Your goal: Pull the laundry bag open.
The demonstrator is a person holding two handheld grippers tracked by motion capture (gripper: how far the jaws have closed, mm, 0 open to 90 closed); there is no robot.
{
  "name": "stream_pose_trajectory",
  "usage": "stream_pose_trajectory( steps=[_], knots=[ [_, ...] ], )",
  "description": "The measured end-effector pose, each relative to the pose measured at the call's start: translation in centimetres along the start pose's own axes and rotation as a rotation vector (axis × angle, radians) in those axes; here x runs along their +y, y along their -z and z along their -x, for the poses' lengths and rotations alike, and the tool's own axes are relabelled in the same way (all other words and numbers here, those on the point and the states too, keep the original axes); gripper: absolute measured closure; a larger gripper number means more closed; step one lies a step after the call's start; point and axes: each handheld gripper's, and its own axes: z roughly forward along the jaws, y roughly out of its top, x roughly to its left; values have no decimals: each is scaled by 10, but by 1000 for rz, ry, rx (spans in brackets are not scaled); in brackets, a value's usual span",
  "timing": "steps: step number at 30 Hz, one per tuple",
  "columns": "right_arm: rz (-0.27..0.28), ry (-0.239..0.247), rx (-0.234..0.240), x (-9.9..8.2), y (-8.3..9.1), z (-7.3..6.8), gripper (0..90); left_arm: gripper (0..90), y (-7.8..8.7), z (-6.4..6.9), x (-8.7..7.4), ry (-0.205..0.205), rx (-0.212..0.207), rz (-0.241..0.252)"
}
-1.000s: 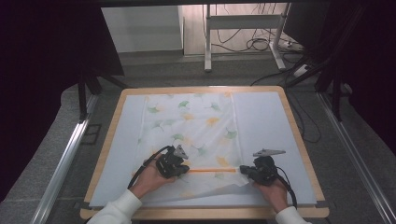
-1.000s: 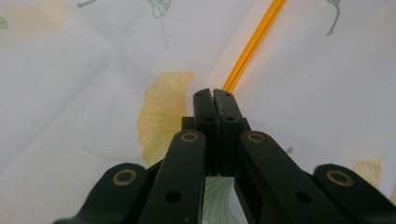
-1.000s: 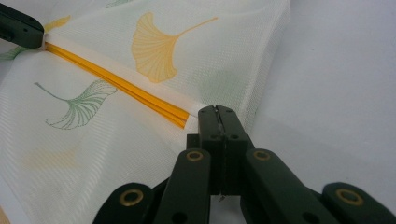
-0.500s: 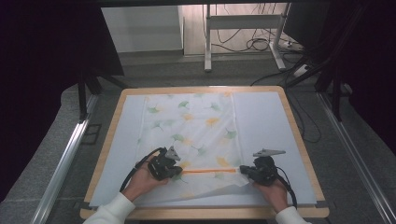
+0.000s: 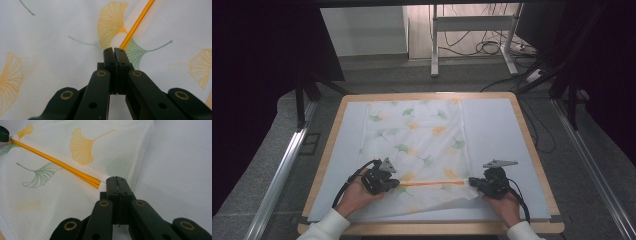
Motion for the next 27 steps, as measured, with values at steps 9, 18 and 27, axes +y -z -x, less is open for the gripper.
stream_pose_trajectory(
  steps=[9,18,27],
  knots=[
    [0,0,3,0,0,0,900,900,6,-6,-8,21,1,-4],
    [0,2,1,0,0,0,900,900,11,-8,-15,24,24,-16],
    [2,3,-3,0,0,0,900,900,19,-16,-28,47,36,-23]
  ],
)
